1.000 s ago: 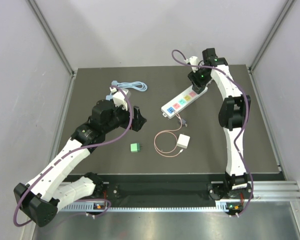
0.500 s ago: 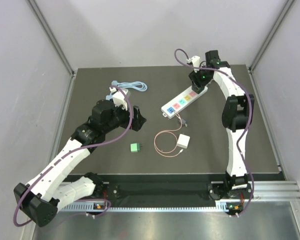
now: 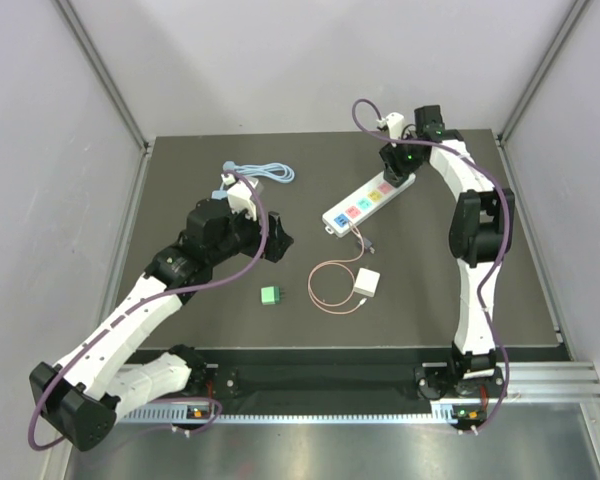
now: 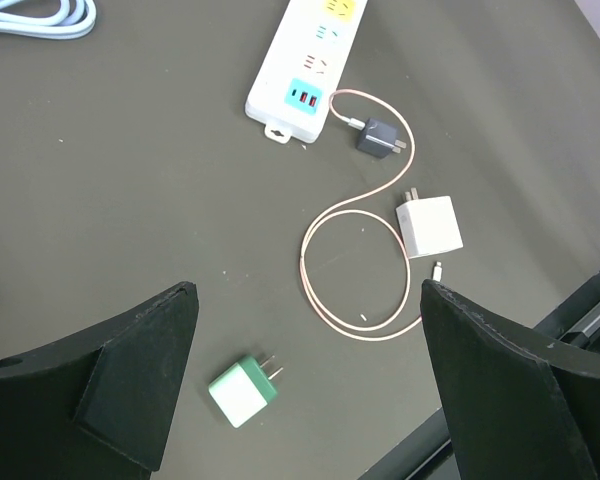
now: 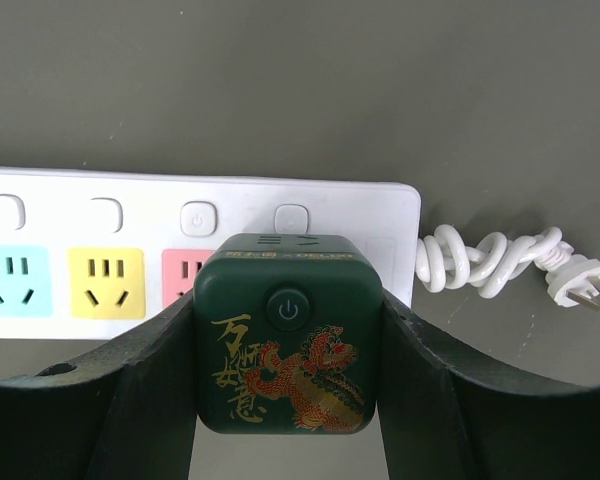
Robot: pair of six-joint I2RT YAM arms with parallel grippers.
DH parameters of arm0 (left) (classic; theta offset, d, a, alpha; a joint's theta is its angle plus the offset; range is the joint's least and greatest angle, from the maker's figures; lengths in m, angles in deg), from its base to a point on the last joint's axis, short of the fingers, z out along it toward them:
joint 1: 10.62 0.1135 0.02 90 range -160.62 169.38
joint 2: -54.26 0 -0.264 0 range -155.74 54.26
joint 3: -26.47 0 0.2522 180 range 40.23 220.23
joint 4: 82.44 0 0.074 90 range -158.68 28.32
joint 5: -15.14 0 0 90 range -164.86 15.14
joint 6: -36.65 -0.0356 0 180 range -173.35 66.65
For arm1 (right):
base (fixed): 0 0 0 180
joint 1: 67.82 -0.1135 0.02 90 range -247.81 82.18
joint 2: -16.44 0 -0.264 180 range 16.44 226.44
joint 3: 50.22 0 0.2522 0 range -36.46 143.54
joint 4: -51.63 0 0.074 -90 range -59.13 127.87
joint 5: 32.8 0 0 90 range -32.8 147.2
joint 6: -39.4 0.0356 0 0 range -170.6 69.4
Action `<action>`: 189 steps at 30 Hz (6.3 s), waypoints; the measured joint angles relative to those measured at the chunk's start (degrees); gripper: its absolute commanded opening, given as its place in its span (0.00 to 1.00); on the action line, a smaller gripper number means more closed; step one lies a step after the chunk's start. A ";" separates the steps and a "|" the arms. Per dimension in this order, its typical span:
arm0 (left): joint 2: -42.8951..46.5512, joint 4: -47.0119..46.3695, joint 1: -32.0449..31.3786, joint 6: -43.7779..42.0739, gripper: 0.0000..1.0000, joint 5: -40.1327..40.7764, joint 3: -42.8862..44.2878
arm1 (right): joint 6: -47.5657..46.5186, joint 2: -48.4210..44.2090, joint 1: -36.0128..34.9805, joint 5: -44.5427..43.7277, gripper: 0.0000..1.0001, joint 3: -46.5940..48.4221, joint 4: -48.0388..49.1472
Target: Insert the plug
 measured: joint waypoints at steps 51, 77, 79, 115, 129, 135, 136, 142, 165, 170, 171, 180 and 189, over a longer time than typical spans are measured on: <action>-0.66 -0.50 0.37 1.16 0.98 0.39 0.02 | 5.60 -5.18 -0.46 -2.93 0.00 -11.87 12.24; 0.00 -0.50 0.37 3.10 0.98 0.35 0.24 | 7.04 -9.16 0.85 -3.15 0.52 -15.67 10.86; 0.00 -0.50 0.37 3.10 0.98 0.35 0.24 | 7.02 -9.16 0.85 -3.32 0.53 -15.65 10.45; -0.04 -0.61 0.37 3.06 0.98 0.13 0.24 | 5.51 -9.62 0.35 -7.13 0.71 -13.03 3.08; -0.04 -0.76 0.37 3.06 0.98 0.13 0.24 | 5.55 -9.66 0.24 -6.32 0.73 -11.91 2.38; -0.04 -0.92 0.37 3.06 0.98 0.13 0.24 | 5.57 -9.68 0.24 -6.21 0.73 -11.91 2.38; -0.07 -0.92 0.37 3.06 0.98 0.13 0.24 | 5.57 -9.68 0.24 -6.23 0.73 -11.91 2.38; -0.26 -0.94 0.37 3.06 0.98 0.13 0.24 | 5.57 -9.68 0.24 -6.27 0.73 -11.65 2.23; -0.31 -0.98 0.37 3.06 0.98 0.13 0.22 | 5.92 -11.67 0.31 -6.91 0.37 -13.44 4.20; -0.31 -0.98 0.37 3.06 0.98 0.13 0.22 | 6.25 -14.80 0.66 -7.39 0.06 -18.45 6.32; -0.28 -0.98 0.37 3.06 0.98 0.11 0.22 | 6.23 -15.04 0.74 -7.37 0.04 -18.84 6.64; -0.26 -1.01 0.37 3.08 0.98 0.04 0.24 | 6.67 -16.59 1.05 -6.97 0.00 -22.34 9.99; -0.22 -1.44 0.37 3.08 0.98 -0.57 0.00 | 7.72 -20.02 1.75 -6.36 0.00 -30.34 17.09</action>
